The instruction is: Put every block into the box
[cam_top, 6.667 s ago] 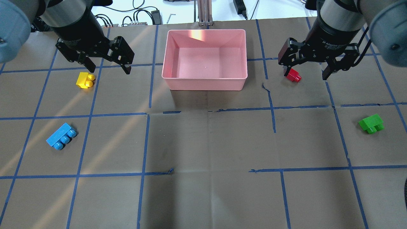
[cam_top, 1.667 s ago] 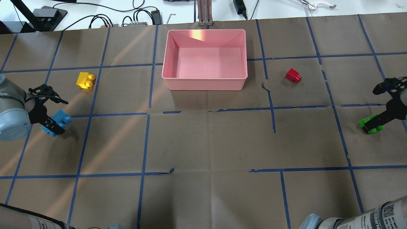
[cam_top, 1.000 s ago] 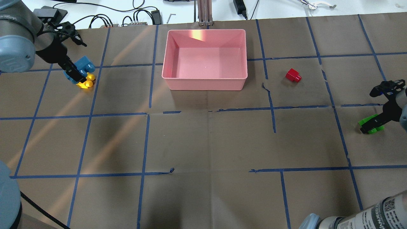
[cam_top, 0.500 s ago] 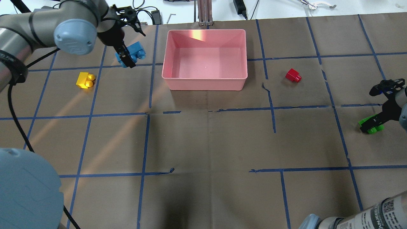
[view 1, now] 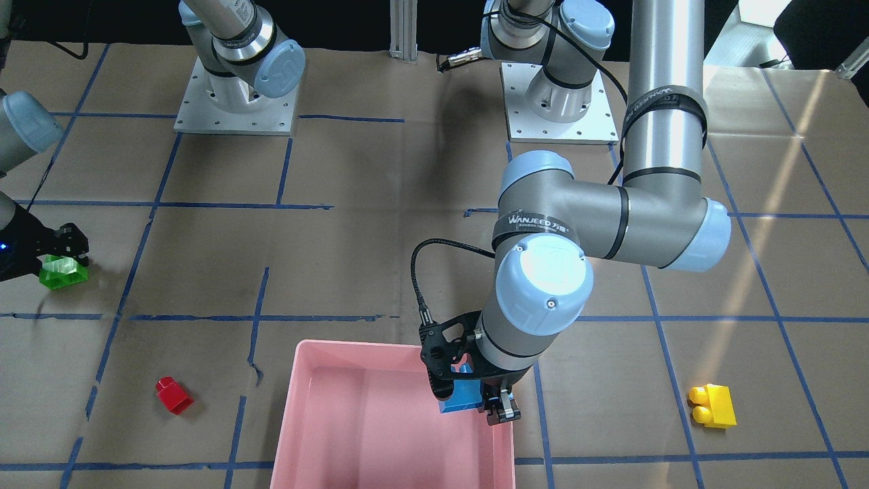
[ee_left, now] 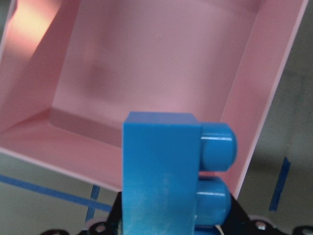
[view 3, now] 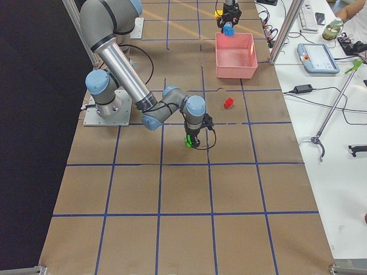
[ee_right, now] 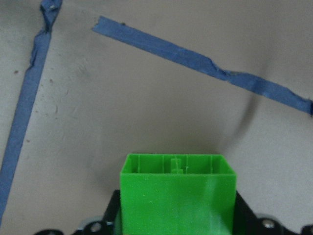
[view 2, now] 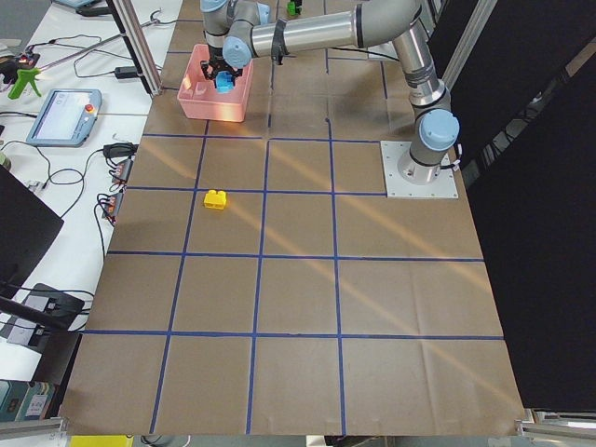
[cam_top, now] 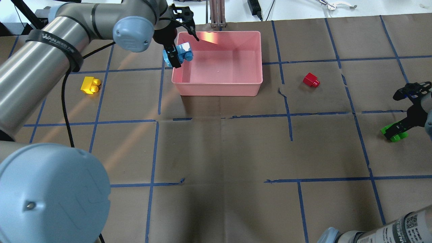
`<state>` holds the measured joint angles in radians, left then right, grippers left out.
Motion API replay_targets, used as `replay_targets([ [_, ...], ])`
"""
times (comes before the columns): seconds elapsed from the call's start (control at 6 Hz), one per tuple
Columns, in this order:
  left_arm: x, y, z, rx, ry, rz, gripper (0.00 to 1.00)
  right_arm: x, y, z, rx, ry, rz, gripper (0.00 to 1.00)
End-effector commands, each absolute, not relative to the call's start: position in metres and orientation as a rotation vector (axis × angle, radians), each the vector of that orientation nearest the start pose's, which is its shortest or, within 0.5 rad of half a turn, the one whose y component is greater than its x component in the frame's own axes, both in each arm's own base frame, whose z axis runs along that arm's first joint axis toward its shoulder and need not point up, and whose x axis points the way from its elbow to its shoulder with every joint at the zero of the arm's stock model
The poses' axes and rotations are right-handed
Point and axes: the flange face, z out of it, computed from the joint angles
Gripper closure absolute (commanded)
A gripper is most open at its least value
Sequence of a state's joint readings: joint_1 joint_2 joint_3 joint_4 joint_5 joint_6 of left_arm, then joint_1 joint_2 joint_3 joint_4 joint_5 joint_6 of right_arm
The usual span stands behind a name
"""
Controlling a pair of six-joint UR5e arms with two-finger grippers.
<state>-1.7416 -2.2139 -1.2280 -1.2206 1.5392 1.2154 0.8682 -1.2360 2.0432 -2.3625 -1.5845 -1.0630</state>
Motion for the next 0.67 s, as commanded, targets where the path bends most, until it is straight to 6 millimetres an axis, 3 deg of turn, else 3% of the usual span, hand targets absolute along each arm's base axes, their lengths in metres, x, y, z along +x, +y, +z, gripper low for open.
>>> replay_targets([
  [0.0,-0.286,-0.71,0.234,2.087,2.352,-0.087,0.56,-0.229,-0.475,0.182,-0.563,3.091,0.028,0.47],
  [0.17,-0.296,-0.711,0.207,2.103,2.344,-0.074,0.54,-0.23,-0.476,0.192,-0.566,3.105,0.009,0.46],
  [0.5,-0.296,-0.707,0.201,2.116,2.349,-0.052,0.14,-0.219,-0.473,0.244,-0.511,3.125,-0.011,0.46],
])
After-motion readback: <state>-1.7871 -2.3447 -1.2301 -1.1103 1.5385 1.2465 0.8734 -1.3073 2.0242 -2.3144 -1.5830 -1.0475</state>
